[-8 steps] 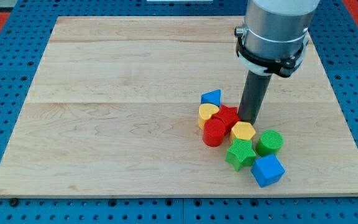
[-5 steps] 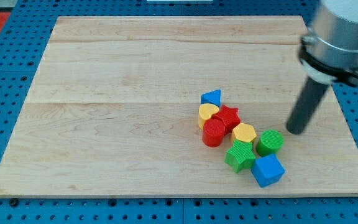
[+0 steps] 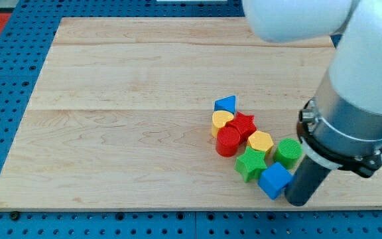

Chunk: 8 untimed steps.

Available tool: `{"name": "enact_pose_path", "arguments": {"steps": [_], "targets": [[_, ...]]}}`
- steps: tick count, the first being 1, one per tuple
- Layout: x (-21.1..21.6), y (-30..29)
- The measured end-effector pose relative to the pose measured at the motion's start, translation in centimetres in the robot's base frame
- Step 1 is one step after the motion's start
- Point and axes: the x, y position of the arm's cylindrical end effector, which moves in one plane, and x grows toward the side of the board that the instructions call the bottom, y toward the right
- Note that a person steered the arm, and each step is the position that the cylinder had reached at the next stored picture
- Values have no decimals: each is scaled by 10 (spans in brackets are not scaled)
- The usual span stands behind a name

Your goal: Push the blue cube into the green star

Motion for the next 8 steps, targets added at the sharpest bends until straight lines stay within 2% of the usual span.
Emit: {"name": "enact_pose_path", "arguments": {"steps": [3,4,5,7,8], "targets": [[-39,-21],[-39,-20],[-38,-13],[-44,39],[-56,31]]}}
